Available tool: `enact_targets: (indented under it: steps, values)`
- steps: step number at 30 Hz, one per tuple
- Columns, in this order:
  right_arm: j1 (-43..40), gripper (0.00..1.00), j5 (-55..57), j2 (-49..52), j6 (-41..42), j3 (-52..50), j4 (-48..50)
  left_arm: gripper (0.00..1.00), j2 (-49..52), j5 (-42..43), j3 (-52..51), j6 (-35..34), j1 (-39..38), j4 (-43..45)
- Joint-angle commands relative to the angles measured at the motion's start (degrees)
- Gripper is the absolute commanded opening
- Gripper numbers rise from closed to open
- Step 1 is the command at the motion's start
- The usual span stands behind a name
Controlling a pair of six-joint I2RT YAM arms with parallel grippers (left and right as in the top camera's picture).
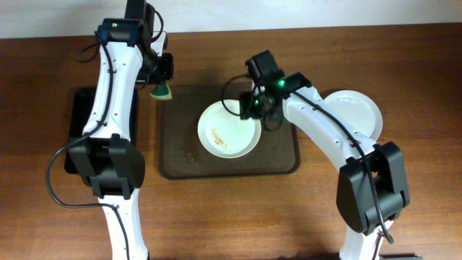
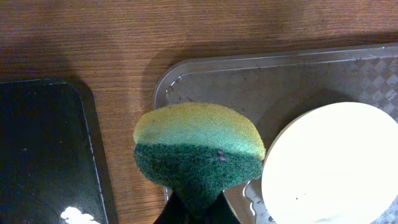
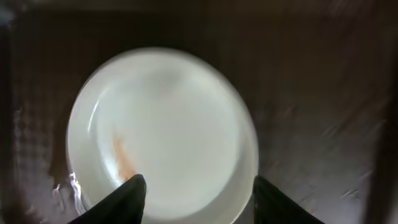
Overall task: Clean dirty plates on tray and stack at the side
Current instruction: 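Grip the rim of the last plate with the right gripper, then scrub the last plate with the sponge in the left gripper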
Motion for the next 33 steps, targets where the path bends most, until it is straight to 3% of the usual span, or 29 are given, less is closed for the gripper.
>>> enact_targets:
  steps: [1, 4, 7, 11, 15, 19, 22, 26, 30, 33]
  values:
    - [-0.13, 0.60, 6.86, 1.97, -17.55, 0.83, 2.05, 0.01, -0.26, 0.44, 0.52, -0.13, 0.04, 0.11]
    - [-2.19, 0.61, -3.04, 6.10, -21.92, 0.83, 1.75, 0.01, -0.26, 0.46, 0.52, -0.13, 0.04, 0.11]
    - [-3.52, 0.58, -6.49, 8.31, -20.06, 0.83, 1.77, 0.00, -0.26, 0.46, 0.52, -0.13, 0.04, 0.15]
    - [-3.96, 0.39, -6.45, 12.31, -13.22, 0.85, 2.60, 0.00, -0.22, 0.48, 0.52, -0.13, 0.04, 0.22]
    - [-4.26, 0.30, -7.98, 12.33, -10.93, 0.85, 1.64, 0.01, 0.04, 0.48, 0.52, -0.13, 0.02, 0.15]
    - [-3.30, 0.13, -13.70, 12.41, -2.10, 0.72, -0.28, 0.01, 1.55, 1.20, 0.52, -0.15, 0.00, 0.11]
    - [-0.35, 0.04, -11.65, 12.70, 8.11, -0.57, 0.28, 0.00, 3.48, 4.79, 0.52, -0.13, -0.02, -0.85]
    - [0.31, 0.04, -11.39, 14.45, 18.45, -5.29, 7.52, 0.00, 4.33, 6.23, 0.52, 2.69, -2.25, -2.10]
    - [0.31, 0.04, -11.50, 14.45, 19.74, -5.95, 9.51, 0.00, 4.33, 6.23, -1.95, 2.60, -4.52, -1.99]
    - [0.31, 0.04, -11.50, 14.45, 19.69, -5.97, 10.10, 0.01, 4.33, 7.74, -12.17, 2.12, -4.81, 4.96]
